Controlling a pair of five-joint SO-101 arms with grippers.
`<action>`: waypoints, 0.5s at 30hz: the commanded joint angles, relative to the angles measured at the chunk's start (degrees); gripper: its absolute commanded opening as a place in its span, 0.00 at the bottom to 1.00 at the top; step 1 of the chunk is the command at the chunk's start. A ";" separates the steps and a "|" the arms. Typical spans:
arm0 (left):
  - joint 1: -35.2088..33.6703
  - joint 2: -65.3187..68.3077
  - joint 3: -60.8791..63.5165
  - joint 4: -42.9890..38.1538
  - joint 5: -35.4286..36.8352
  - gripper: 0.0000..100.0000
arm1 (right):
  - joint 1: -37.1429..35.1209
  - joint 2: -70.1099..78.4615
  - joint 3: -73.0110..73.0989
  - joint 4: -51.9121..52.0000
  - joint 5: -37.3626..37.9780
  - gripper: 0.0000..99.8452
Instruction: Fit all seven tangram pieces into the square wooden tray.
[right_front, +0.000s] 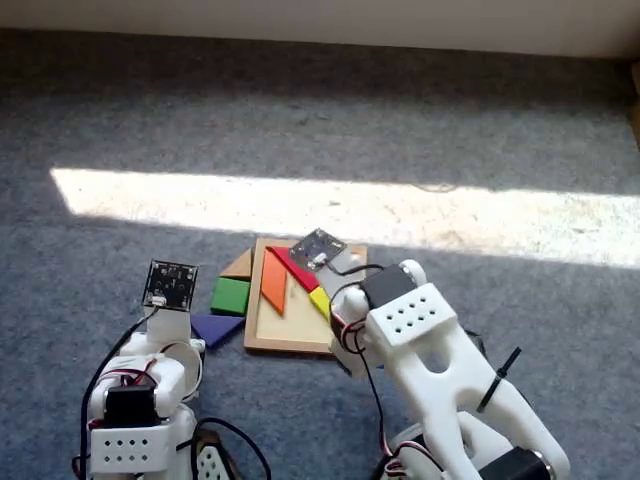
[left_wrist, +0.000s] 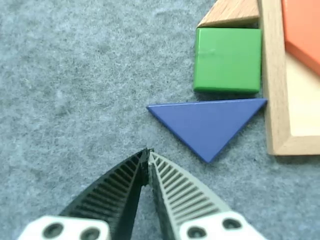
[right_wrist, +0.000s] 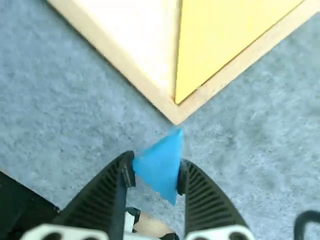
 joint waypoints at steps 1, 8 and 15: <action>-0.66 -2.59 1.19 0.35 -0.44 0.01 | -1.10 -0.57 -7.25 0.04 -6.15 0.01; -0.66 -2.59 1.19 0.35 -0.44 0.01 | -8.66 -0.40 -8.13 -12.62 -27.87 0.01; -0.66 -2.59 1.19 0.35 -0.44 0.01 | -11.03 -0.48 -0.31 -32.40 -34.81 0.01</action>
